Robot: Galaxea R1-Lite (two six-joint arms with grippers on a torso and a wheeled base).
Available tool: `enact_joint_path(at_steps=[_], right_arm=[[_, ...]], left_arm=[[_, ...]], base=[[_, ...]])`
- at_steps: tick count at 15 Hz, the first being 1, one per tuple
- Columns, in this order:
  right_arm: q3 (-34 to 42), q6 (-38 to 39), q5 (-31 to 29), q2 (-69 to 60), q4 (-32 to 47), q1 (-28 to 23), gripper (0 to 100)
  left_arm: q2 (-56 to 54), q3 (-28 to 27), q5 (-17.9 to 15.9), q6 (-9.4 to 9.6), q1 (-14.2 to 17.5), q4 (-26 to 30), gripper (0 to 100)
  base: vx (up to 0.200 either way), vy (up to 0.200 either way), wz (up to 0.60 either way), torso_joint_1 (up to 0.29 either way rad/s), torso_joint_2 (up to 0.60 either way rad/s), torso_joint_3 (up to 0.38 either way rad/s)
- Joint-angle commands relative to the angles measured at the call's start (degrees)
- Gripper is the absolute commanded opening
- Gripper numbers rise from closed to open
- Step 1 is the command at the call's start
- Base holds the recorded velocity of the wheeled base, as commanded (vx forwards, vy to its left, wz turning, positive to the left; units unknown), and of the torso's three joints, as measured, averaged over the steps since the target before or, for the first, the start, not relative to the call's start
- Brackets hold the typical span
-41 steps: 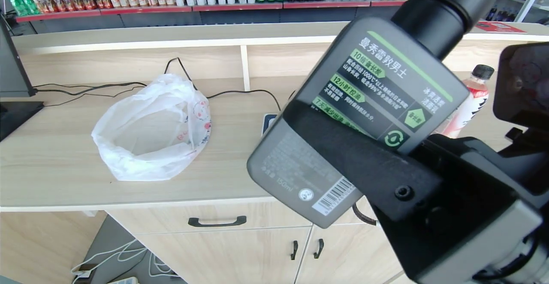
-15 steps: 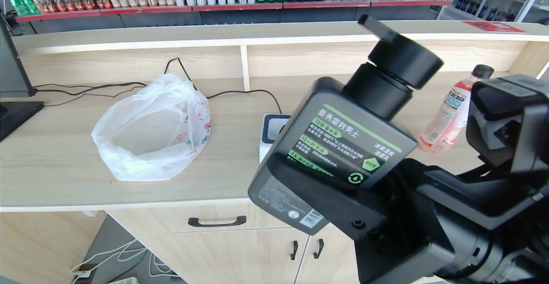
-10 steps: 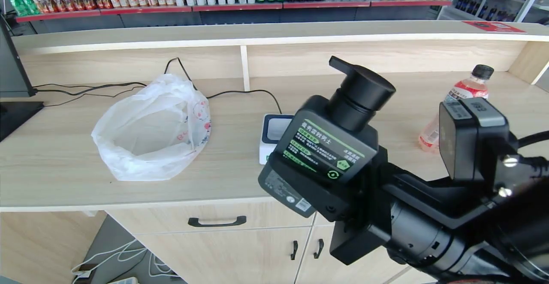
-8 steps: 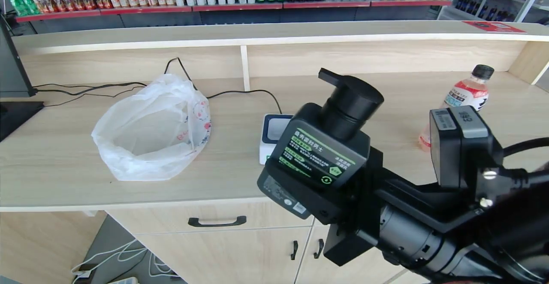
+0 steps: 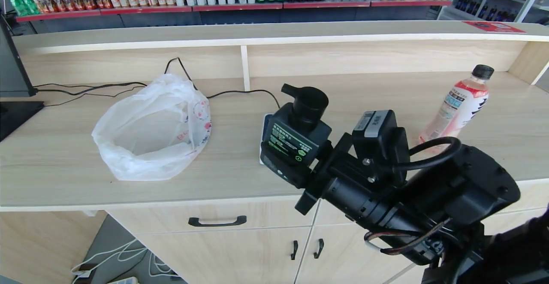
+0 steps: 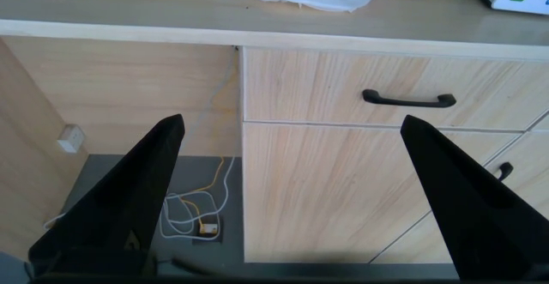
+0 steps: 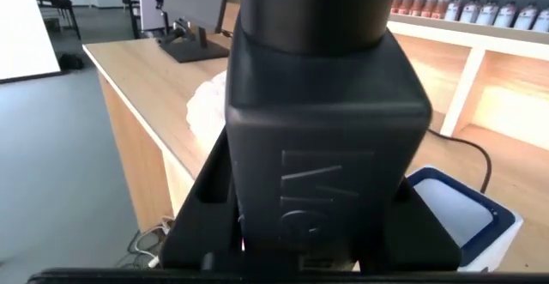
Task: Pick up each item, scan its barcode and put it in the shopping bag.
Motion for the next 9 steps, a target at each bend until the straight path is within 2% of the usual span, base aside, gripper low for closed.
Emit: enact_joint_path(at_steps=[1, 7, 9], right_arm=[[-7.1, -0.6, 0.7, 6.0, -0.1, -2.6, 0], [-8.7, -0.5, 3.5, 8.9, -0.1, -9.1, 0], [-8.8, -0.5, 8.5, 9.1, -0.1, -12.8, 0]], left_arm=[[0.0, 0.0, 0.0, -0.01, 0.0, 0.0, 100], [0.0, 0.0, 0.0, -0.01, 0.0, 0.0, 100], [0.0, 0.0, 0.0, -0.01, 0.0, 0.0, 100]], base=[[0.000, 0.000, 0.00, 0.000, 0.00, 0.000], [0.000, 0.000, 0.00, 0.000, 0.00, 0.000], [0.000, 0.000, 0.00, 0.000, 0.00, 0.000]])
